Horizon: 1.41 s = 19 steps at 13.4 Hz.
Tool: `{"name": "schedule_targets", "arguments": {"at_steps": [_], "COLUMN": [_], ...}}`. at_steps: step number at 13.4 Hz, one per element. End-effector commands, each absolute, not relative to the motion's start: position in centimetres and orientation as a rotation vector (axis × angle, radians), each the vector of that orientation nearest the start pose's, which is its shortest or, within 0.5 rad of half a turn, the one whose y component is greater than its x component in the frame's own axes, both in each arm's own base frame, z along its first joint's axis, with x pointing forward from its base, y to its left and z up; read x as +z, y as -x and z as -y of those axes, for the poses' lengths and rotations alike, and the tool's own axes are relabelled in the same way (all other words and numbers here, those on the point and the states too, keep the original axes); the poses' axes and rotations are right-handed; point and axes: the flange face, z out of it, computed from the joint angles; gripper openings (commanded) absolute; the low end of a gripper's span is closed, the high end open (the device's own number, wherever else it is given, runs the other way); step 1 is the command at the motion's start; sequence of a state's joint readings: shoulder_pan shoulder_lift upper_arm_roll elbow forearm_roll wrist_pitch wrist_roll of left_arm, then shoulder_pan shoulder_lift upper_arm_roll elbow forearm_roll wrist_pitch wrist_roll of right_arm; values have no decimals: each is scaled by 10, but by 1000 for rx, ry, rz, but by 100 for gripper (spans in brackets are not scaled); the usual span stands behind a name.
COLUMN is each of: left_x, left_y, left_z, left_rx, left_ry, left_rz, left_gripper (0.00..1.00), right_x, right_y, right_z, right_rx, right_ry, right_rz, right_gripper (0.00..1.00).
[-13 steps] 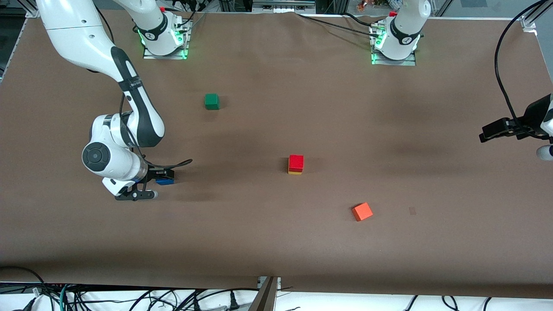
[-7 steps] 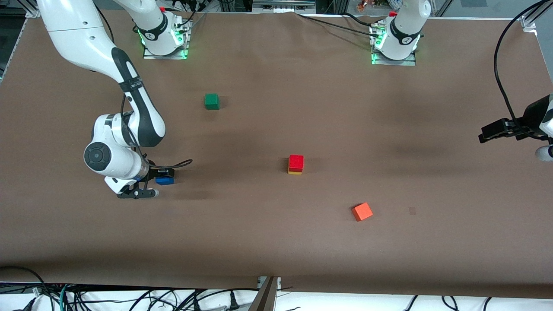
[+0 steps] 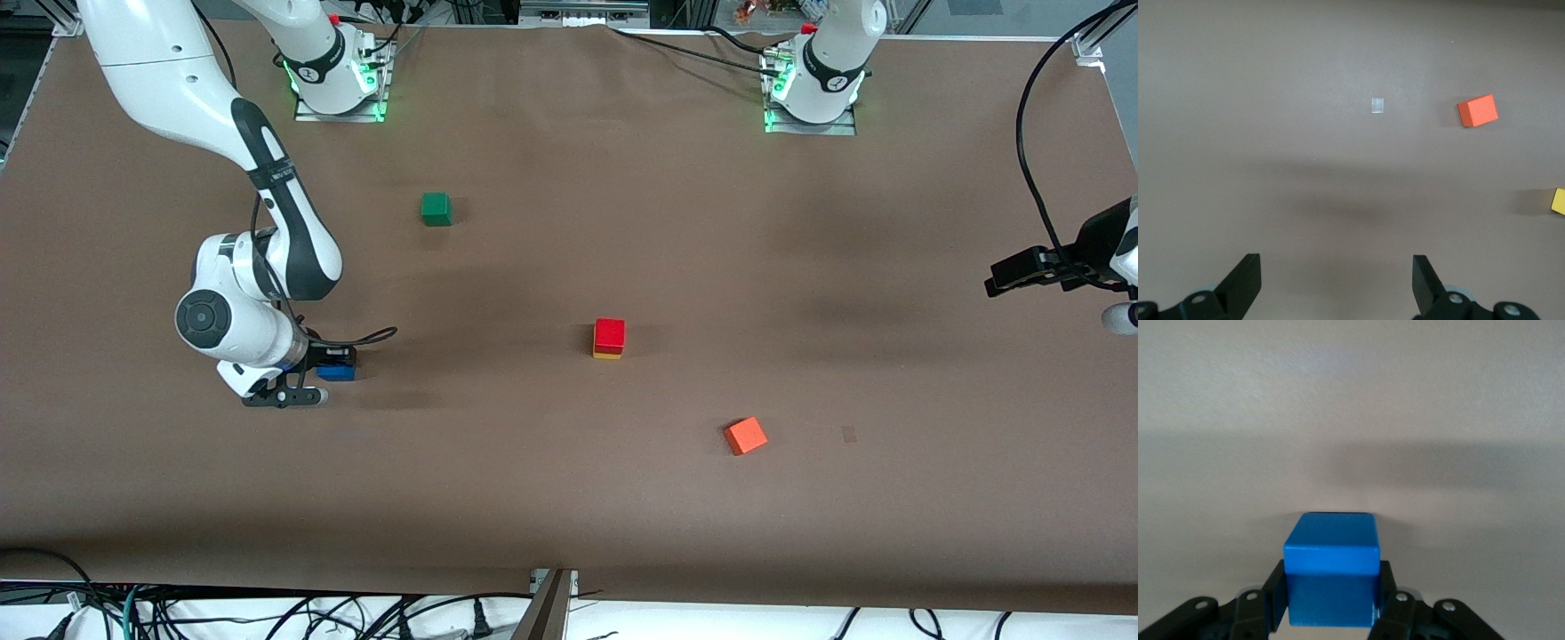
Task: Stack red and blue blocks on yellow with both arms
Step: 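Lift the blue cube and carry it over the red cube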
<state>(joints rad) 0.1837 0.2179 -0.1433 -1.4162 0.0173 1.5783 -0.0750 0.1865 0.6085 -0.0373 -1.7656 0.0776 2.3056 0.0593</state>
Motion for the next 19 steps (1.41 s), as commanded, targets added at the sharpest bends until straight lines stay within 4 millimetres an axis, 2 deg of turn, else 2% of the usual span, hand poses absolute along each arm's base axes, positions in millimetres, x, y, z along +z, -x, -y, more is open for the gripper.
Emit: {"name": "schedule_targets", "arguments": {"at_steps": [1,2,4,6,9,11,13,15,19], "left_x": [576,576,576,576,576,576,576,576,576], "left_y": [-621,-621,-621,-621,-621,-621,-620,-621,-621], "left_z": [-36,-36,-37,-36,-39,-39,-43,-41,-38], "left_rx": [65,65,65,65,65,67,67,65,65], "left_ry": [3159,3159,3159,3157,3158,3157,3158,3158,3158], "left_rz": [179,179,181,179,186,183,193,188,184], "left_gripper": [100,100,100,100,100,100,100,100,100], "right_x": [256,277,331,358,369,371,364,356,336], "right_y": [-653,-657,-664,-655,-613,-601,-591,-575,-569], "right_z": [-129,-146,-198,-261,-375,-444,-500,-535,-557], "right_rx": [108,124,177,210,161,118,89,36,-79], "right_ry": [3068,3055,3031,3033,3033,2999,2952,2921,2892], "right_rz": [112,93,-10,-82,-141,-254,-365,-375,-320], "right_gripper": [38,38,38,39,39,39,39,39,39]}}
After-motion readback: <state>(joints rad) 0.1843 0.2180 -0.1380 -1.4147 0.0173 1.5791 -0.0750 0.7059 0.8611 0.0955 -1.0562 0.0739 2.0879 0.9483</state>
